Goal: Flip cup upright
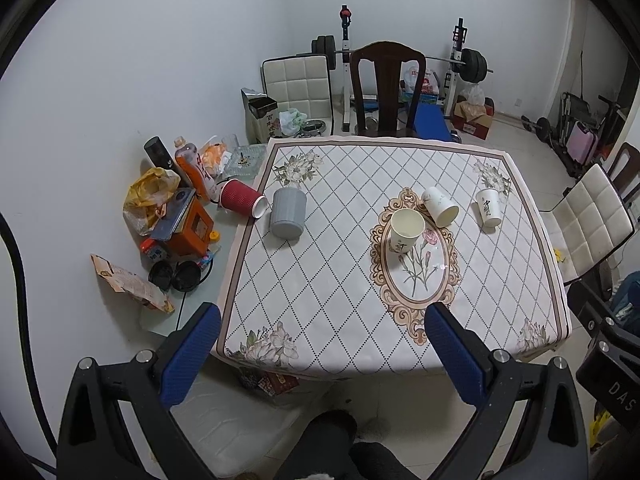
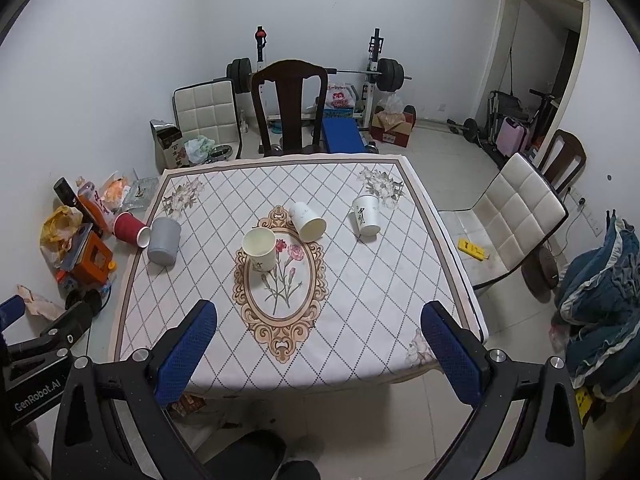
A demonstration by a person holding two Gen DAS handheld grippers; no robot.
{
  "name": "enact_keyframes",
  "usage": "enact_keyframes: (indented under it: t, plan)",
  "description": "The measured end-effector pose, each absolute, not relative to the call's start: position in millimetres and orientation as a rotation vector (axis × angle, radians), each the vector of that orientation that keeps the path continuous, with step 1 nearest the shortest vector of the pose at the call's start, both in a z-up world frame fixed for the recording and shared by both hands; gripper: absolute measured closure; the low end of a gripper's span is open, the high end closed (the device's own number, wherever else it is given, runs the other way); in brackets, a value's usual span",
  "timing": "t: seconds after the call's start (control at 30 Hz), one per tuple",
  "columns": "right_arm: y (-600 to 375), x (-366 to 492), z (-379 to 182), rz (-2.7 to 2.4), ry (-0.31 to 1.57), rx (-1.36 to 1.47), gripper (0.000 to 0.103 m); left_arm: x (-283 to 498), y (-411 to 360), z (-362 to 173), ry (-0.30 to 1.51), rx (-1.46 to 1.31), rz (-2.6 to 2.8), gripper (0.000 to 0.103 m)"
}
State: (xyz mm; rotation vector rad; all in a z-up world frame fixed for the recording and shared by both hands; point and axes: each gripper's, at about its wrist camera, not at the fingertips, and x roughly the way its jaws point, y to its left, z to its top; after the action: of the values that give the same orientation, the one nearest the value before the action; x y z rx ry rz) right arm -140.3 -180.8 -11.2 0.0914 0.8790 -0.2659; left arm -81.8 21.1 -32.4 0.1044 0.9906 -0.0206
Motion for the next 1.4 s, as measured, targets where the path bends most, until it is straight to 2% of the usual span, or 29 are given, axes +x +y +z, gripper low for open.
enact_keyframes:
  t: [1.4]
  plan:
    - [-171.3, -123.7, -19.1, -0.206, 0.903, 0.071, 0.000, -72.3, 24.4, -37.2, 1.006, 0.081, 0.010, 0.000]
